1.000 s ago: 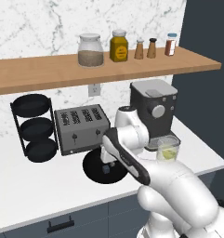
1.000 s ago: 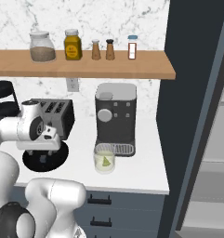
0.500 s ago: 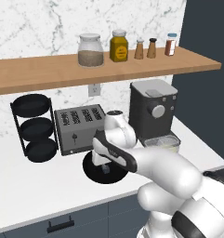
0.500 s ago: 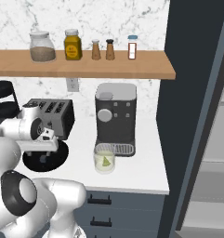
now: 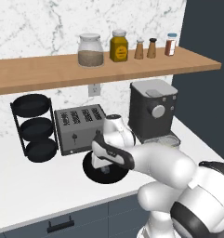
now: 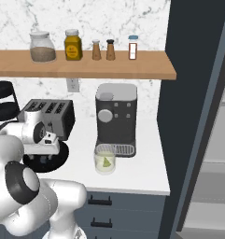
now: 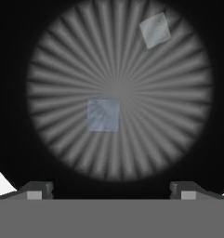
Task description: Grab a lemon wedge from the fridge and one ice cube from the ice bowl, and put them in the glass of lemonade.
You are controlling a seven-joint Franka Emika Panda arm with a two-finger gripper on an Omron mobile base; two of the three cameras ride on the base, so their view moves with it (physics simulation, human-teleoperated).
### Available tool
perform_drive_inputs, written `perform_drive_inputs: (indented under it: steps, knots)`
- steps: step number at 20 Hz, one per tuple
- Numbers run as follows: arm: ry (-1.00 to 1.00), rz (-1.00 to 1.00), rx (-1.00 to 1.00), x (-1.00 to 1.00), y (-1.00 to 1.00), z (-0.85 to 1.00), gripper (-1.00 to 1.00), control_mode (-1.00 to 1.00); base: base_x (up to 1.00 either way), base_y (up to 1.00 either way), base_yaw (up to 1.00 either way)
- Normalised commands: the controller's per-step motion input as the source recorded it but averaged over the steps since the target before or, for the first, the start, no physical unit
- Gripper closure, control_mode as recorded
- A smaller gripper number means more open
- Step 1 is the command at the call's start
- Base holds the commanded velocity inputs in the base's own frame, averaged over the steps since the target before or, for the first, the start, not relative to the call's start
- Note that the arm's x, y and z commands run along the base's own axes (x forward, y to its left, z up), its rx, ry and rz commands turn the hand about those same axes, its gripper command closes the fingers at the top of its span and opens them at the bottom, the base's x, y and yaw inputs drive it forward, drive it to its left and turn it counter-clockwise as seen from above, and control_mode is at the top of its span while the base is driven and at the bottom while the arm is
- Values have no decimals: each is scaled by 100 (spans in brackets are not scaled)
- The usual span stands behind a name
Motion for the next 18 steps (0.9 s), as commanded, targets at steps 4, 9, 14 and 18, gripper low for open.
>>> perform_drive_inputs:
  steps: [4,9,14,18]
  knots:
    - [0,0,0,29,0,-24,-100,-100,0,0,0]
    - [0,0,0,36,4,-18,-100,-100,0,0,0]
    - [0,0,0,32,13,-18,-100,-100,0,0,0]
    - [1,0,0,5,14,-20,-100,-100,0,0,0]
